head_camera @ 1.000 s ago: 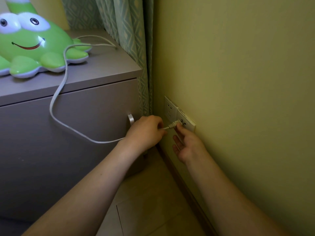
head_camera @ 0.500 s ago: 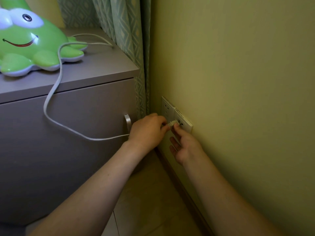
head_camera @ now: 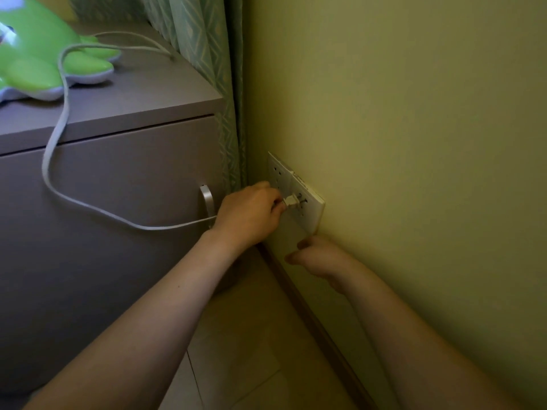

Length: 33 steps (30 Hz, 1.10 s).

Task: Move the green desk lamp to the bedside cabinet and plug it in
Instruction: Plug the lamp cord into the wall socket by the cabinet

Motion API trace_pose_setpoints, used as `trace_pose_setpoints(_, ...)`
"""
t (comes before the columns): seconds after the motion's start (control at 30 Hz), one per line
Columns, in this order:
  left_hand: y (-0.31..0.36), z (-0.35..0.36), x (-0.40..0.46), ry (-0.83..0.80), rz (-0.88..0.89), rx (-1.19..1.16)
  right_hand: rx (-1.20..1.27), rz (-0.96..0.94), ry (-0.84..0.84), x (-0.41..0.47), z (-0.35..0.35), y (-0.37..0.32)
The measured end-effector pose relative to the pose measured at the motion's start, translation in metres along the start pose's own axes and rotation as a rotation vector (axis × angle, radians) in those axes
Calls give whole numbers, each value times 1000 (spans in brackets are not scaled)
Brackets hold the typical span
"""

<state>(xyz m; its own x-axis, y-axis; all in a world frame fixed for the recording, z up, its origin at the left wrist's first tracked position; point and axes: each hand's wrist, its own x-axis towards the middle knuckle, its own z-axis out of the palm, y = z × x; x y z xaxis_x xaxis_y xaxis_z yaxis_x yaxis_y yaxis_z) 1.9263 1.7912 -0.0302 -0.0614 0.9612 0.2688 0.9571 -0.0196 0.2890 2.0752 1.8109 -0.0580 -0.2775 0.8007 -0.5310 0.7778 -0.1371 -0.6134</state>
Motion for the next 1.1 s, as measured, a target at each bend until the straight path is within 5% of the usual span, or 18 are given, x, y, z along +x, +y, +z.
trace_pose_setpoints(0.23,17,-2,7,15,9,-58,-425,-38,-102,15,16,-1)
trace_pose_setpoints(1.1,6,9,13,40,-54,-215,-564,-141,-344,56,48,15)
